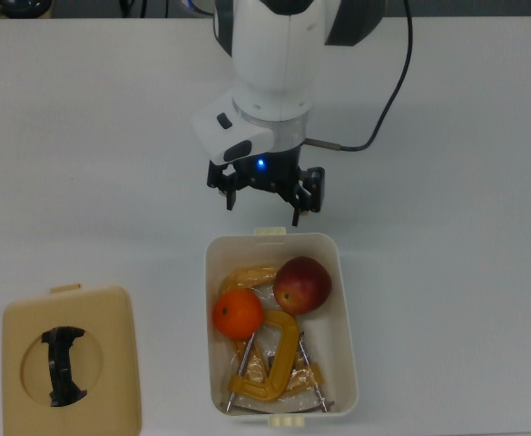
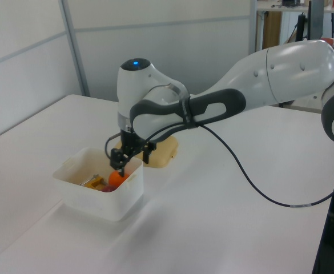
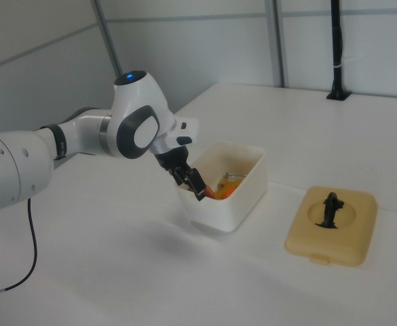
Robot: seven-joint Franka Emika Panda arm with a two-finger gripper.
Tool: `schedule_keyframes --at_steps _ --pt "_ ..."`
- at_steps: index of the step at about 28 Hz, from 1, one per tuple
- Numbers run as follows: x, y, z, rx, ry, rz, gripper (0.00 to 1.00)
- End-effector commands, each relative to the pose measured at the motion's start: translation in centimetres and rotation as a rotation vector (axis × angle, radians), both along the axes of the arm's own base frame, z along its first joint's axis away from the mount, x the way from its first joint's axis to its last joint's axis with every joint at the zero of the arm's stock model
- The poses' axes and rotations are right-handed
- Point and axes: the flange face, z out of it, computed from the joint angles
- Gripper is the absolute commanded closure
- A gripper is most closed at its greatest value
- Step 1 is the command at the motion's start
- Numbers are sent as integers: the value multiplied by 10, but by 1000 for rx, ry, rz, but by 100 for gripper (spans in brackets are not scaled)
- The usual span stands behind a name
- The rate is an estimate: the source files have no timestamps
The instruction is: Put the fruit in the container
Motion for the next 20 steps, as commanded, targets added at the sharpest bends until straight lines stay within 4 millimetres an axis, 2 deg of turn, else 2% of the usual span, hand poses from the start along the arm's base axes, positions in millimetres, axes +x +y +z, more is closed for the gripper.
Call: schedule_keyframes --at_steps 1,6,10,16,20 --pt "-21 -32 22 -16 119 158 0" --pt "-33 -55 26 -67 217 244 0" --pt "-36 -71 33 -89 246 245 0" --pt "-50 -106 70 -89 226 204 0" --pt "-57 -120 79 -92 239 185 0"
